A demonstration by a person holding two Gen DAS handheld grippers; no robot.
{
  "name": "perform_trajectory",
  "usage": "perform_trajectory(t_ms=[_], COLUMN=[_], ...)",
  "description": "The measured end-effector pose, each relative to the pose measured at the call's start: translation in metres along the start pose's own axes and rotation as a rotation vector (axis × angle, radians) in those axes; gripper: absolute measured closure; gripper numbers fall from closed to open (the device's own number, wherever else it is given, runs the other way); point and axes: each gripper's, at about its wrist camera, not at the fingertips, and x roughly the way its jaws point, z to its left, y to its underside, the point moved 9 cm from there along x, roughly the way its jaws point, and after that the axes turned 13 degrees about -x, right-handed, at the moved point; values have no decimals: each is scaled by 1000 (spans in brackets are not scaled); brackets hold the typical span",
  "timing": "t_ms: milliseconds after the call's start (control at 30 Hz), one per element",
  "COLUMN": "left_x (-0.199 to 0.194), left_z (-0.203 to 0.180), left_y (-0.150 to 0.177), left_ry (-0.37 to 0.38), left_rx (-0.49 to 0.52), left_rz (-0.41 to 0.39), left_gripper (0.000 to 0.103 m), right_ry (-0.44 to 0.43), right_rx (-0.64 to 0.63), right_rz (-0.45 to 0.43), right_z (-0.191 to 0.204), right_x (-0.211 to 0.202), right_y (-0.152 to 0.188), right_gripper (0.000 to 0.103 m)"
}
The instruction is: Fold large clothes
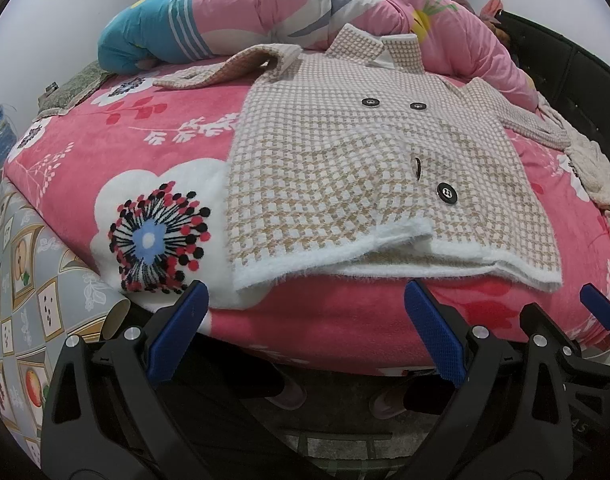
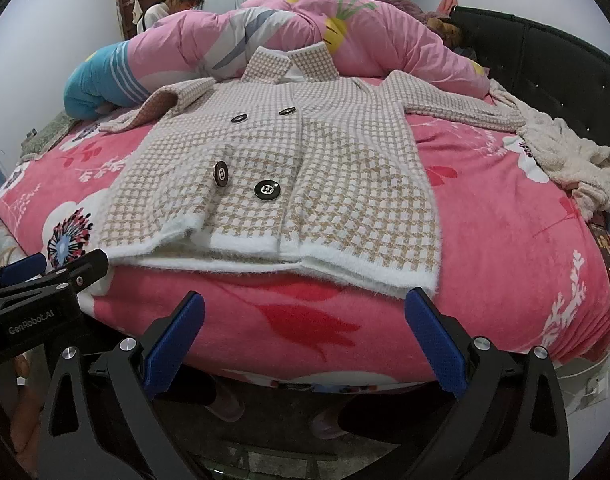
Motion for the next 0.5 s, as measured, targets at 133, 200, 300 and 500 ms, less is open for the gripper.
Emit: perform_trajectory(t_ms=[133, 200, 300, 500], left_x=[-1, 0, -1, -1], left_z=[2, 2, 2, 2], left_y=[-1, 0, -1, 0], left_ry=[1, 2, 2, 3], left_rx=[-1, -1, -1, -1], left_rz=[0, 0, 0, 0], left_gripper=[8, 8, 8, 8], right_ry=[1, 0, 0, 0], right_rx=[0, 0, 0, 0], right_rz=[-1, -1, -1, -1], right_z=[0, 0, 0, 0], right_x=[-1, -1, -2, -1], right_y=[-1, -1, -1, 0], right_gripper=[5, 5, 5, 5])
